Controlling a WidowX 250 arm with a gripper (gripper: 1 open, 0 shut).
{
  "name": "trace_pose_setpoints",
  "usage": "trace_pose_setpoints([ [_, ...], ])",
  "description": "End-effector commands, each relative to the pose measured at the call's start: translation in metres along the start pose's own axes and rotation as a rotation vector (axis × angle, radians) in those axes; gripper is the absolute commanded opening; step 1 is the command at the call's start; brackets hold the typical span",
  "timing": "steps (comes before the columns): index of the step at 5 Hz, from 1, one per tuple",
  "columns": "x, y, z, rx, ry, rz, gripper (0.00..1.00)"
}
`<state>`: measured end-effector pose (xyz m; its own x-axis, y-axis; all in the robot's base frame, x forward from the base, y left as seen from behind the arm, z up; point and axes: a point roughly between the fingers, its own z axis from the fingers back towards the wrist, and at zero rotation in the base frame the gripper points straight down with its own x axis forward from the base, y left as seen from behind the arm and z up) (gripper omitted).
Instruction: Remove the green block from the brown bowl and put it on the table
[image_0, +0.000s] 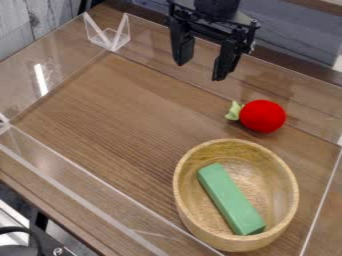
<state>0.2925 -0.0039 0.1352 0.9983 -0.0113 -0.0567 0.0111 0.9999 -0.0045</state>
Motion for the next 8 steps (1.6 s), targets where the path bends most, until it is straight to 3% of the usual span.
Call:
trace_pose_setpoints([
  [1,-0.008,0.005,-0.013,-0.012,0.027,0.142,1.0],
  [2,-0.029,-0.015,-0.01,-0.034,0.044,0.273,1.0],
  [3,-0.044,-0.031,0.001,-0.047,0.033,0.419,1.0],
  [5,-0.072,-0.085,-0.011,-0.095,0.027,0.721,1.0],
  [7,-0.071,-0.111,-0.035,-0.125,0.012,0.947,1.0],
  [8,-0.069,-0.115,-0.048,-0.123,0.002,0.998,1.0],
])
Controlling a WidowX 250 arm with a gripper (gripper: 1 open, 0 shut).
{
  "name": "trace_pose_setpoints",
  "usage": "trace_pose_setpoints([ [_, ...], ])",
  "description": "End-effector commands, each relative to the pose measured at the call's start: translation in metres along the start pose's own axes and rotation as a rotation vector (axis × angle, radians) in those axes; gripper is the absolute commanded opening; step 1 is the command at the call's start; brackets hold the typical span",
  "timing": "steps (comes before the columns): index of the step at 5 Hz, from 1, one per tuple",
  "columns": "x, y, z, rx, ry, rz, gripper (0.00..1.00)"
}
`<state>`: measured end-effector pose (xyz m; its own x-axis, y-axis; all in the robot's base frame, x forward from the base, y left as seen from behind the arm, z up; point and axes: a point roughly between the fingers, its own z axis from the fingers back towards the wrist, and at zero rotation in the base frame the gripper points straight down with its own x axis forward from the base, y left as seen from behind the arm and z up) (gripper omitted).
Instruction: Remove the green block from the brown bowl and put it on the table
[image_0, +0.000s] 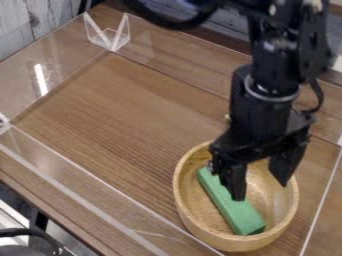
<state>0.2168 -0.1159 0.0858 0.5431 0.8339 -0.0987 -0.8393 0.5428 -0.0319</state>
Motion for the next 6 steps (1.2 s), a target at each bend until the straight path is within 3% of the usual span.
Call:
trace_pose_setpoints([
  [1,0.004,0.005,-0.003,-0.028,-0.012,0.011,1.0],
  [2,0.008,0.01,-0.009,-0.032,-0.022,0.024,1.0],
  [4,-0.016,-0.004,-0.009,-0.041,-0.047,0.065,1.0],
  [5,-0.014,-0.004,-0.008,-0.043,-0.056,0.066,0.0],
  [6,-0.015,-0.003,-0.004,-0.039,-0.056,0.111,1.0],
])
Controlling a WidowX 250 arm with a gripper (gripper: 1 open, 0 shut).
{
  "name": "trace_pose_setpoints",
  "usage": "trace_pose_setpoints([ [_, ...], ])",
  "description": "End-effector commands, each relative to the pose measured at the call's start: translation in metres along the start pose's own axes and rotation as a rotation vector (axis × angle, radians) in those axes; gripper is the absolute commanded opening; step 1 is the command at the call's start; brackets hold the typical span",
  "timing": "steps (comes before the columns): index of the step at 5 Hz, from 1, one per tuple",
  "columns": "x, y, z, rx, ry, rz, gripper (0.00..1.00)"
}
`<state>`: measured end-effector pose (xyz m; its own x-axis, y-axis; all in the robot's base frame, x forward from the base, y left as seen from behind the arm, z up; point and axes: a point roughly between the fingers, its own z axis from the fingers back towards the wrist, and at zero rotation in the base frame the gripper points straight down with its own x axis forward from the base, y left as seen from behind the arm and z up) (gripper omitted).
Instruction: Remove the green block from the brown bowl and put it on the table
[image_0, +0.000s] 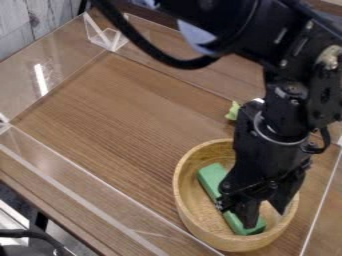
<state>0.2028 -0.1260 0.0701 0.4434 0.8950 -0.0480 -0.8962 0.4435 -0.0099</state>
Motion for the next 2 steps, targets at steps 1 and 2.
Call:
trace_pose_setpoints([
  [1,-0.0005,-0.0122,0.0085,-0.043,0.002,-0.055,1.0],
  [2,0.0026,-0.015,0.0031,-0.04,0.001,-0.111,0.0],
])
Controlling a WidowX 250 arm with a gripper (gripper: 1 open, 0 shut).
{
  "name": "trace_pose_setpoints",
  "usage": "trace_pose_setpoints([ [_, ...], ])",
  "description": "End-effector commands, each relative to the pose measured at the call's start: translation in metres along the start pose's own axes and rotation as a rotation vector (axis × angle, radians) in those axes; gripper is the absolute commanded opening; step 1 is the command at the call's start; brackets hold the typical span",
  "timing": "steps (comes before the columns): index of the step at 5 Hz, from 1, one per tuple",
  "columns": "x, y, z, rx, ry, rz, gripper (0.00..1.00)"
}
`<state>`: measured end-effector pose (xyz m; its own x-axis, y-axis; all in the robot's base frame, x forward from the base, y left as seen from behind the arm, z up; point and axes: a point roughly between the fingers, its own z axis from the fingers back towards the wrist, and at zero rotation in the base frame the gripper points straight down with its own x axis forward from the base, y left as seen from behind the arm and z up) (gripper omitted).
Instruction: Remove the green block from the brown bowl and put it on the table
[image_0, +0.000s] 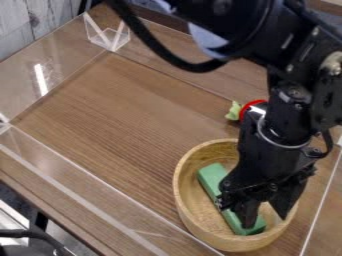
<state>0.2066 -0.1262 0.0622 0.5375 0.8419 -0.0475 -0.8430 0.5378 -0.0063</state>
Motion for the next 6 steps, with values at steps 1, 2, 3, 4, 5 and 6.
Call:
trace_pose_setpoints([
  [1,0.004,-0.01,0.005,-0.052,0.004,0.014,1.0],
  [2,0.006,-0.007,-0.001,-0.054,0.009,0.03,1.0],
  [3,0.014,-0.008,0.0,-0.06,0.008,0.035,1.0],
  [4,0.02,-0.008,0.003,-0.067,0.003,0.035,1.0],
  [5,0.02,-0.011,-0.014,-0.054,0.0,0.064,1.0],
  [6,0.019,-0.014,-0.023,-0.052,-0.002,0.062,0.0],
])
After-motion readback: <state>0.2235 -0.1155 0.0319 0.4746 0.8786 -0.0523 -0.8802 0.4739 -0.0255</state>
